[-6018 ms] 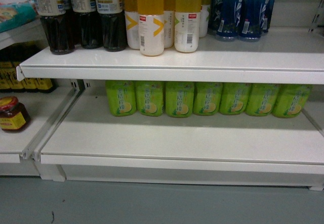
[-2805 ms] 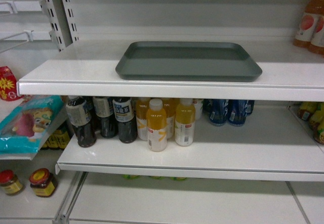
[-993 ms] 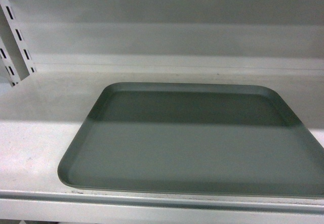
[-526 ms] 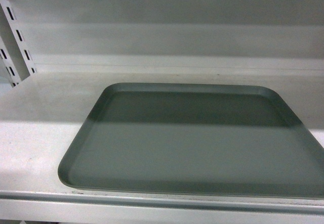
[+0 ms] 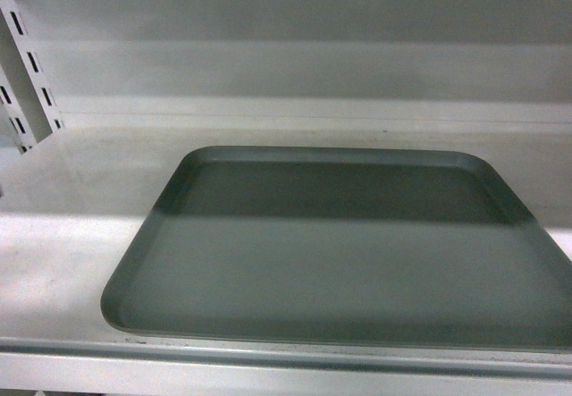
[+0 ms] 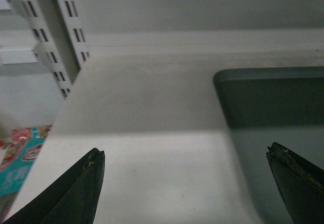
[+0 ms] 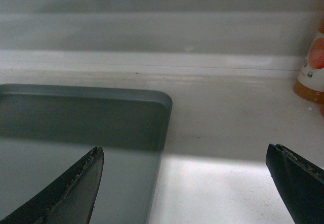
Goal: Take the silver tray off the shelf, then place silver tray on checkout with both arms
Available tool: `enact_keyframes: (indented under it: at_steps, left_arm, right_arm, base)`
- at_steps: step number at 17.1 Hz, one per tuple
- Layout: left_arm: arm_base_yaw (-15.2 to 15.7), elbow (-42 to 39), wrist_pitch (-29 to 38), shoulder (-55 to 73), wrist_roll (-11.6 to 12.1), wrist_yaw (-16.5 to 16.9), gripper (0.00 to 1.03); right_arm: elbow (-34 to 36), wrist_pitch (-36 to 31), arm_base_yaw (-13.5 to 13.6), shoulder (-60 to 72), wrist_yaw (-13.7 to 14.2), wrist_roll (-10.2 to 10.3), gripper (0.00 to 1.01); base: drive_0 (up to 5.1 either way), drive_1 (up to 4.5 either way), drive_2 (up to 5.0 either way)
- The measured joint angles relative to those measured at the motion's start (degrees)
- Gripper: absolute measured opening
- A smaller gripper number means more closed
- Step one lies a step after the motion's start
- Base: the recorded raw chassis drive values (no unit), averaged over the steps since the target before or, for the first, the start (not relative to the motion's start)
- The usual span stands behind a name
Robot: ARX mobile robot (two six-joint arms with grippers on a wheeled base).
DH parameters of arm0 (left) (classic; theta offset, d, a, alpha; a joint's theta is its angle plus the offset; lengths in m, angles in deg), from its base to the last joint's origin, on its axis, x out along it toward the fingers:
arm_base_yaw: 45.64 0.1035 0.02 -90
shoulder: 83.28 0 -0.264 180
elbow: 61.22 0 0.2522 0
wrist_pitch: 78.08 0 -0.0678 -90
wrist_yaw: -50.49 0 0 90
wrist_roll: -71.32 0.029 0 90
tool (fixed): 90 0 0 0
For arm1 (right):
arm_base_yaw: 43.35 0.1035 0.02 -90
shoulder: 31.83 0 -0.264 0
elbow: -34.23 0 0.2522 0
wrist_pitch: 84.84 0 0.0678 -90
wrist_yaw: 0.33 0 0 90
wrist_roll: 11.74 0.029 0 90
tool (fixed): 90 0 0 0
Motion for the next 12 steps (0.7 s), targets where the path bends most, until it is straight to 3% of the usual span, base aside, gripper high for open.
enact_keyframes:
  at_steps: [2, 3, 5, 6, 8, 12]
  left_arm:
    - [-2.69, 2.64, 6.25, 10.27, -0.42, 0.11, 0.98]
    - [-5.14, 7.28, 10.84, 23.30, -1.27, -0.13, 0.98]
    - [-6.01, 18.38, 8.66, 39.60, -4.79, -0.22, 0.98]
    - [-5.90, 20.81, 7.41, 41.27, -4.96, -0.52, 0.98]
    - [-5.97, 21.42, 6.97, 42.27, -5.31, -1.01, 0.98]
    - [-7.23, 21.73, 7.50, 44.33, -5.81, -1.53, 0.98]
  right_arm:
    - [-2.82, -4.72, 1.42, 10.58, 0.63, -0.11, 0.98]
    - [-6.29, -6.14, 3.65, 21.73, 1.31, 0.33, 0.98]
    - [-16.00, -1.95, 5.79, 33.73, 4.13, 4.61, 0.98]
    - [-19.28, 2.23, 5.81, 34.84, 4.57, 6.38, 0.98]
    - [-21.00, 5.62, 6.05, 35.12, 4.72, 7.48, 0.98]
    - [-23.02, 7.58, 6.73, 35.50, 6.49, 7.30, 0.98]
  base:
    - [0.0, 0.00, 0.0]
    - [0.0, 0.00, 0.0]
    - [0.0, 0.00, 0.0]
    - [0.0, 0.00, 0.0]
    - [0.0, 0.00, 0.0]
    - [0.0, 0.00, 0.0]
